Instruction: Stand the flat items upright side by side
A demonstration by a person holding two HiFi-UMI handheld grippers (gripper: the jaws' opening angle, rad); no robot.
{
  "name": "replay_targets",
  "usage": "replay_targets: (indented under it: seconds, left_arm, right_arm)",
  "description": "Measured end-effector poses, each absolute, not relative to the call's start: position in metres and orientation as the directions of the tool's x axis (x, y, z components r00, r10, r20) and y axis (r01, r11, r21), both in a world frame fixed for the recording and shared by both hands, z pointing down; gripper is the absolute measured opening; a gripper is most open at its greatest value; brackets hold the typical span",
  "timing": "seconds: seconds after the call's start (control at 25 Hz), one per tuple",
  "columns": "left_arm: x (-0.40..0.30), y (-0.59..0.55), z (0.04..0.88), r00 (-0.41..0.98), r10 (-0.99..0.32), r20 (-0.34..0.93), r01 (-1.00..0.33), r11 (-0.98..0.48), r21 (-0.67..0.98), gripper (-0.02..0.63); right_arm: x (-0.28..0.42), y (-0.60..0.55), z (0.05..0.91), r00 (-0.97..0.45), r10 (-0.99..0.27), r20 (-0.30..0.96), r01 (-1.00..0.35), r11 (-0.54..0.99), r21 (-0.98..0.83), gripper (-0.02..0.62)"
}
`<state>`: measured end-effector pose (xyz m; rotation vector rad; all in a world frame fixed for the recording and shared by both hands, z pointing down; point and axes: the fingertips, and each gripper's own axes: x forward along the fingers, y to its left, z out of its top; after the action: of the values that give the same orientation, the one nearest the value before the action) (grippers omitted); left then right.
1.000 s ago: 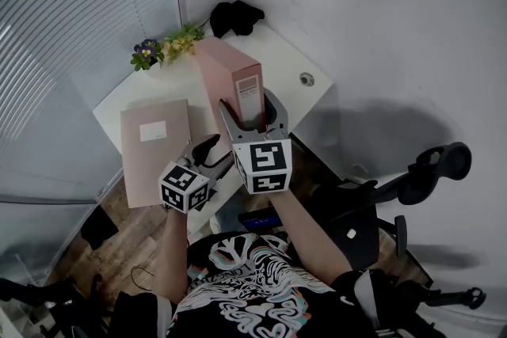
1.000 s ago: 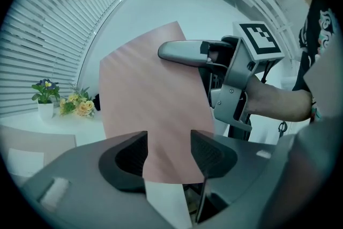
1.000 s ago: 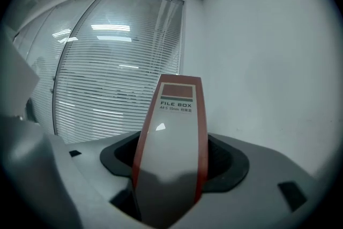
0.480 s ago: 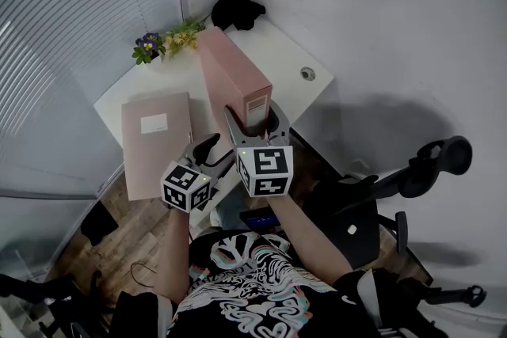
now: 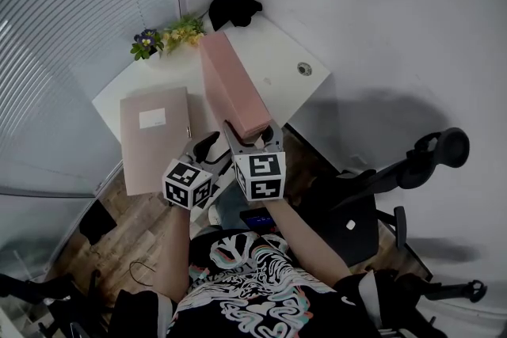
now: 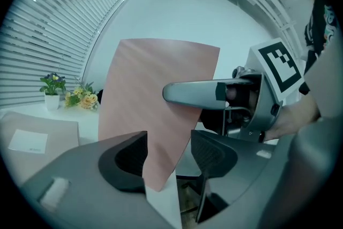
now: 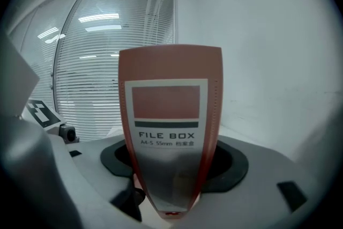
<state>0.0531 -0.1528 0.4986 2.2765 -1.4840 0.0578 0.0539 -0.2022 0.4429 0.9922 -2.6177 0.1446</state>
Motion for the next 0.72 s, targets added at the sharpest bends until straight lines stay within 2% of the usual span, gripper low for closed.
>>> replay_targets:
  seconds: [0.72]
  left_arm:
    - [0.050,-0.138,0.481,0.397,-0.892,0.218,-0.894,-0.322,0.310,0.242]
  right_arm:
    - [0.070,-0.191,0.432,-0.676,-0.645,0.355,-0.686,0.728,0.017,0.331]
